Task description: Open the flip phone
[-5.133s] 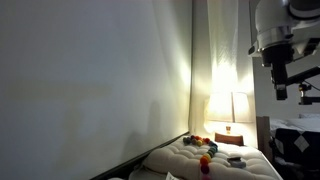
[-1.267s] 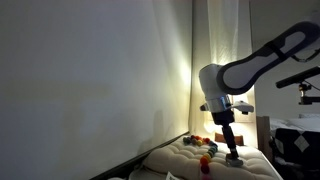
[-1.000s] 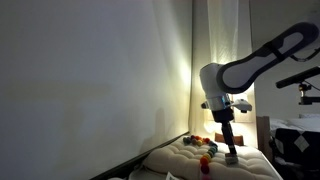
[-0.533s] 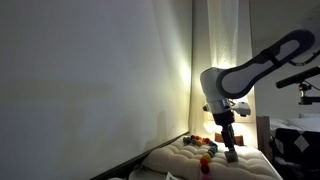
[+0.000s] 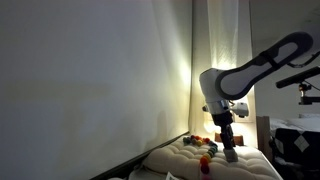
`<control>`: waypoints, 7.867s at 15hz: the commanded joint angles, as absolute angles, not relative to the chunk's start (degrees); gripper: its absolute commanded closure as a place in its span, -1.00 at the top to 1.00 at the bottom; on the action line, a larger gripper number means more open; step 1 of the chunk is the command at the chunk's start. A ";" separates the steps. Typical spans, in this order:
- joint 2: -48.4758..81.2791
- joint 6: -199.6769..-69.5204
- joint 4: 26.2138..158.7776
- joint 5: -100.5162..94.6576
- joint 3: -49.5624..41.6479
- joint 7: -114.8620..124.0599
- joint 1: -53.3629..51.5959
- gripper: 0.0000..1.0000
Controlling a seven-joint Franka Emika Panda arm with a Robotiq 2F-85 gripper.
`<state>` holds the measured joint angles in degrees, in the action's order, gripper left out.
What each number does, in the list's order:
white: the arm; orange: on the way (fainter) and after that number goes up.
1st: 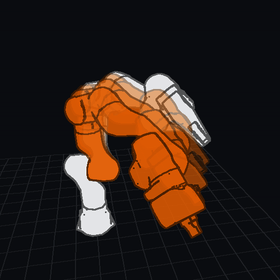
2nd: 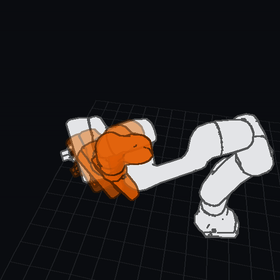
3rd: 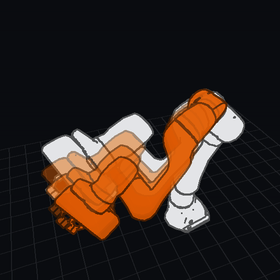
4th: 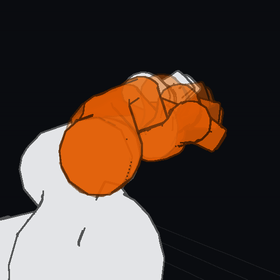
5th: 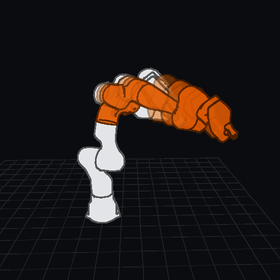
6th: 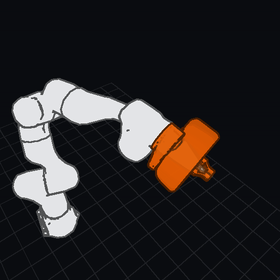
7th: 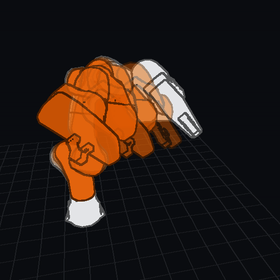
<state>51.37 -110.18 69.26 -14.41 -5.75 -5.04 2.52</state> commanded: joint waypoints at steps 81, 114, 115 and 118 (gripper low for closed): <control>82.10 -55.69 34.76 -49.30 -20.30 16.60 -11.55 -0.99; 74.34 -85.67 32.51 -46.63 -4.73 -6.99 -8.56 -0.99; 74.67 -85.20 32.53 -47.03 -4.96 -7.31 -9.03 -0.99; 75.13 -82.87 32.51 -48.47 -5.93 -7.32 -10.75 -0.99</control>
<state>74.92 -86.00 33.00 -46.90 -4.43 -6.76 -8.82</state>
